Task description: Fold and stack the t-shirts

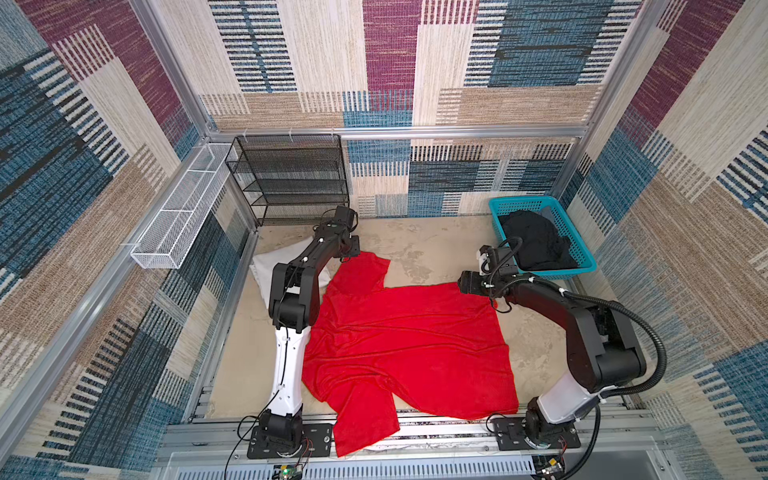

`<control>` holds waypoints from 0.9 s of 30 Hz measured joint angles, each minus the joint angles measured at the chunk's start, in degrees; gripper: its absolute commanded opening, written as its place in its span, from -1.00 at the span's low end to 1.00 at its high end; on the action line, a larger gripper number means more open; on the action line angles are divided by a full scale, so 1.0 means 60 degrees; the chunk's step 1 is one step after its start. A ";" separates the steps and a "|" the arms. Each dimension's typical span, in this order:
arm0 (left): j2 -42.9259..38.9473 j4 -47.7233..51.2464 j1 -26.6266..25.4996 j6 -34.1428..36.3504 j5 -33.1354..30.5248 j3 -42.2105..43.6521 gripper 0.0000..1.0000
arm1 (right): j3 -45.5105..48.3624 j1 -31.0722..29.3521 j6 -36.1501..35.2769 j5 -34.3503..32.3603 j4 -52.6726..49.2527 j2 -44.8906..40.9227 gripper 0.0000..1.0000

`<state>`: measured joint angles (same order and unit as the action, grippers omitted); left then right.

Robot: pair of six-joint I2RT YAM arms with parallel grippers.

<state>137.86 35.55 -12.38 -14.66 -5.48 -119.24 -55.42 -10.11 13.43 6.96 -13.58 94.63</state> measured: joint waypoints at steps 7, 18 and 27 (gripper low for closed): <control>0.0973 0.0838 0.0051 -0.0240 0.0317 -0.1209 -0.16 | 0.0178 0.0182 0.0051 0.0208 0.0142 0.0080 0.75; 0.0754 0.0619 0.0080 -0.0426 0.0474 -0.0754 -1.00 | 0.0474 0.0998 0.0182 0.0295 0.0211 0.0062 0.63; -0.1486 -0.0087 0.0044 -0.0426 -0.0204 0.1450 -1.00 | 0.0448 0.1195 0.0171 -0.0098 0.0331 0.0273 0.35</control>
<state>128.95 35.03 -12.12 -17.21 -6.70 -110.54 -52.73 -2.94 14.46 6.37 -11.60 96.27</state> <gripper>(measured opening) 0.055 0.714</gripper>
